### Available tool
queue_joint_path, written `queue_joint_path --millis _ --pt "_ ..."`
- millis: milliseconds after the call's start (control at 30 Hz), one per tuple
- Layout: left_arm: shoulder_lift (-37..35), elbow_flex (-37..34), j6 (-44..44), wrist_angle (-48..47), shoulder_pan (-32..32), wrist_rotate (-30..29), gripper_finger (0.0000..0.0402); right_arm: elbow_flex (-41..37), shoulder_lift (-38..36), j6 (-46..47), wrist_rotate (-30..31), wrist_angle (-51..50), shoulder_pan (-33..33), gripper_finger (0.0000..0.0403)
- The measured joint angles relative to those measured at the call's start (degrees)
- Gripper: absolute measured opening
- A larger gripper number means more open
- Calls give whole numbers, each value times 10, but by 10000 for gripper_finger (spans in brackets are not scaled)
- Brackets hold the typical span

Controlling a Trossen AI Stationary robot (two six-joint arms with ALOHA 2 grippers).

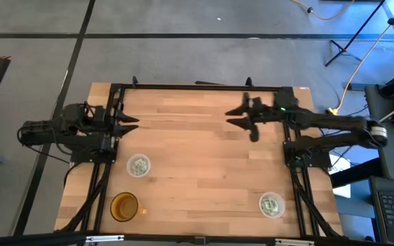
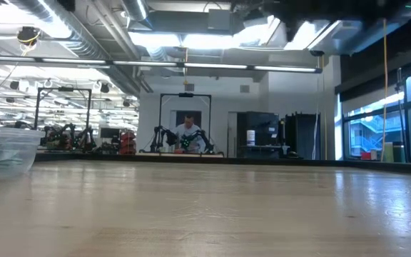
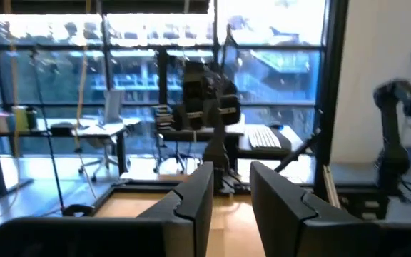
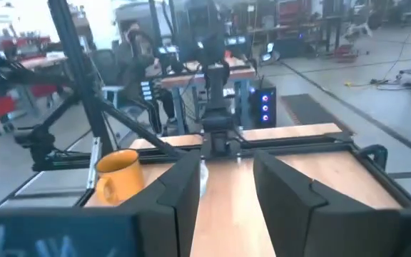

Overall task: Pick and place items into bin
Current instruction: Return to Home Position

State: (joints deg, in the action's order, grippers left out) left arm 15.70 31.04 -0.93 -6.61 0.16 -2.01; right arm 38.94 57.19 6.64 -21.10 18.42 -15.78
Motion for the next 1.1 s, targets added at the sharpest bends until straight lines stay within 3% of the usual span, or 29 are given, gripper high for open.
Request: queue_joint_path --millis 167,400,1100 --pt "-69 -91 -10 49 0 -11 88 -105 -126 32 35 -4 -23 136" --pt "-152 -156 -23 54 0 -6 88 -201 -251 51 35 0 -42 136" --pt "-157 -274 -45 143 0 -19 88 -380 -489 96 79 5 -46 136"
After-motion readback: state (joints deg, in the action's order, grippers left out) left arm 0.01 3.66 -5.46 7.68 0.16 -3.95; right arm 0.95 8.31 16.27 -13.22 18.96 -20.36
